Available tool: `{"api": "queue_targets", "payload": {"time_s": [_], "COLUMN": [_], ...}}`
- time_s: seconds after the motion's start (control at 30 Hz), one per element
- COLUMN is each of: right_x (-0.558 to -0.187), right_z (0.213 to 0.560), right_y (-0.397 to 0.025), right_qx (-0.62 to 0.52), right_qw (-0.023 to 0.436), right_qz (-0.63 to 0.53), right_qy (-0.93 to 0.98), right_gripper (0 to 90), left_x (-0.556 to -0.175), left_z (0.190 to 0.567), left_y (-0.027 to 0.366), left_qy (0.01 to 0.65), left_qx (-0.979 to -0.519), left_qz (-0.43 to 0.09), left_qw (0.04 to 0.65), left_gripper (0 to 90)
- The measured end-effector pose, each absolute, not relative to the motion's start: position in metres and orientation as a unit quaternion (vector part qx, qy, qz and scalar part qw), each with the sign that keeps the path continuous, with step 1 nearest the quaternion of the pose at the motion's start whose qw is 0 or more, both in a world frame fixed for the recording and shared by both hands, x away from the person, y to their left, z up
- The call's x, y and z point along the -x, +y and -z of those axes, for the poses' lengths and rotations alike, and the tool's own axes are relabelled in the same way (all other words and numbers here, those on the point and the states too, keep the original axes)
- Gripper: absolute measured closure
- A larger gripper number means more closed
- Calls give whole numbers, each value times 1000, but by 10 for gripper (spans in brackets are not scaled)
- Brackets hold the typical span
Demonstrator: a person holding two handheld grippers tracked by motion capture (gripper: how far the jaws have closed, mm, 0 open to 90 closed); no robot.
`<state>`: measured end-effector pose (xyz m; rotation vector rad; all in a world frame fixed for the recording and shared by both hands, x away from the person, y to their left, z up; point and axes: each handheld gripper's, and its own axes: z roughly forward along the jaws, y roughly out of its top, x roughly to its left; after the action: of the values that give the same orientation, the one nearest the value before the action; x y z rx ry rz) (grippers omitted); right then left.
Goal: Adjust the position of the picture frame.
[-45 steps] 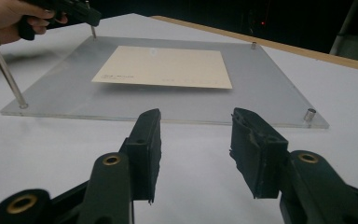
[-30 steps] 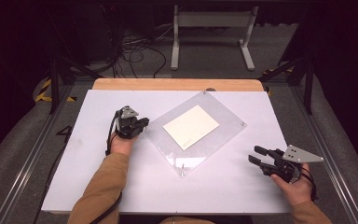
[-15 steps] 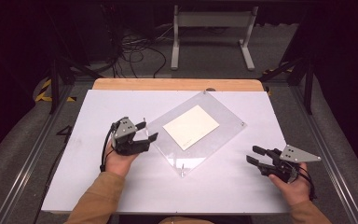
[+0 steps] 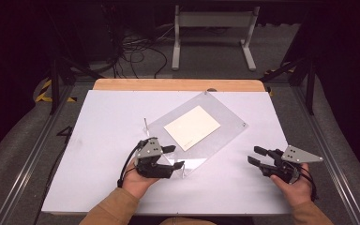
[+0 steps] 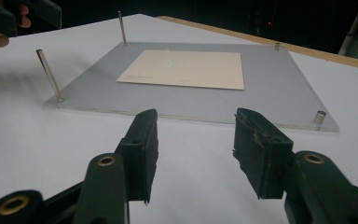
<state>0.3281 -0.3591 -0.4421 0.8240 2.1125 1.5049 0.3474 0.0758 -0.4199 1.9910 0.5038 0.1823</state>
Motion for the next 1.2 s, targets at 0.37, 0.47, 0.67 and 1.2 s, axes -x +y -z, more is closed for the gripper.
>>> {"api": "queue_targets", "payload": {"time_s": [0.37,0.47,0.67,1.2], "right_x": [-328,-328,-328,-329], "right_z": [442,442,442,442], "right_y": [-359,-359,-360,-358], "right_qx": [-294,-294,-293,-289], "right_qw": [208,207,207,203], "right_qz": [-541,-542,-542,-543], "right_qy": [760,760,760,761], "right_gripper": [502,502,502,502], "left_x": [-344,-344,-348,-332], "left_z": [447,452,453,433], "left_y": [45,39,43,115], "left_qy": [187,182,187,223], "left_qx": [-865,-873,-874,-873], "left_qz": [-61,-69,-85,-82], "left_qw": [462,448,440,426], "left_gripper": [524,584,842,844]}}
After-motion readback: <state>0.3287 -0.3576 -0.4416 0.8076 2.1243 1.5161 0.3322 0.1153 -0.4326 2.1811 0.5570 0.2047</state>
